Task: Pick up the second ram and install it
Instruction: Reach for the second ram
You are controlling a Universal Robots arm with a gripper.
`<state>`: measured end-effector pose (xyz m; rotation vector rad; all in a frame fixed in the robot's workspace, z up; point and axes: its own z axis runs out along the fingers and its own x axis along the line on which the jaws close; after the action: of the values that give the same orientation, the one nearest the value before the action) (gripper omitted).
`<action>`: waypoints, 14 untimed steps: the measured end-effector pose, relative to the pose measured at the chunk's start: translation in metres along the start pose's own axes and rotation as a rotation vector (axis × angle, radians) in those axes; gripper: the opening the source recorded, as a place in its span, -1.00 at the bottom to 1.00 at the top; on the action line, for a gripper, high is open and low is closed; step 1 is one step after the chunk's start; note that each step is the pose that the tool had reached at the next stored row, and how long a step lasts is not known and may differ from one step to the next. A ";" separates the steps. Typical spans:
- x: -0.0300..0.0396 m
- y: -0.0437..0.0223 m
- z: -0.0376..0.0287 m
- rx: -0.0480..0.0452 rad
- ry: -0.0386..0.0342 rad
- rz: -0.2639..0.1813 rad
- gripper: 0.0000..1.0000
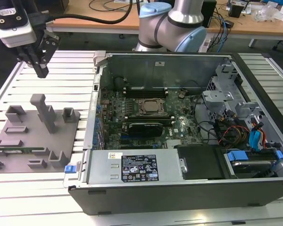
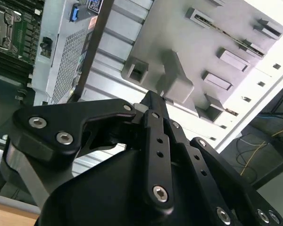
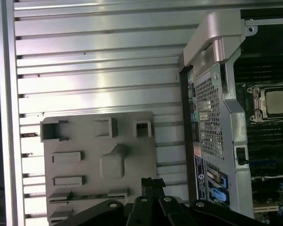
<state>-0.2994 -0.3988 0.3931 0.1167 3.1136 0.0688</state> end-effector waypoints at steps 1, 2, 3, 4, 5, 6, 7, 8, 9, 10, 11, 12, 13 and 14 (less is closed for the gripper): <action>0.0028 -0.0002 0.0000 -0.0001 0.0000 0.000 -0.79; 0.0060 -0.0004 -0.0001 0.0000 -0.0001 0.000 -0.79; 0.0107 -0.0008 -0.0002 -0.0001 0.0000 0.000 -0.79; 0.0132 -0.0010 -0.0003 0.0000 0.0000 0.000 -0.79; 0.0166 -0.0013 -0.0004 0.0000 0.0000 0.000 -0.79; 0.0201 -0.0015 -0.0005 0.0000 0.0000 0.000 -0.79; 0.0239 -0.0018 -0.0005 0.0000 0.0000 0.000 -0.79; 0.0263 -0.0020 -0.0006 0.0000 0.0000 0.000 -0.79; 0.0283 -0.0021 -0.0006 -0.0001 0.0000 0.000 -0.79; 0.0301 -0.0022 -0.0007 0.0000 0.0000 0.000 -0.79; 0.0344 -0.0025 -0.0008 0.0000 0.0000 0.000 -0.79; 0.0377 -0.0028 -0.0009 0.0000 0.0000 0.000 -0.79; 0.0409 -0.0031 -0.0010 0.0000 0.0000 0.000 -0.79; 0.0441 -0.0033 -0.0010 0.0000 0.0000 0.000 -0.79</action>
<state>-0.3436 -0.3989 0.3929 0.1166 3.1136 0.0688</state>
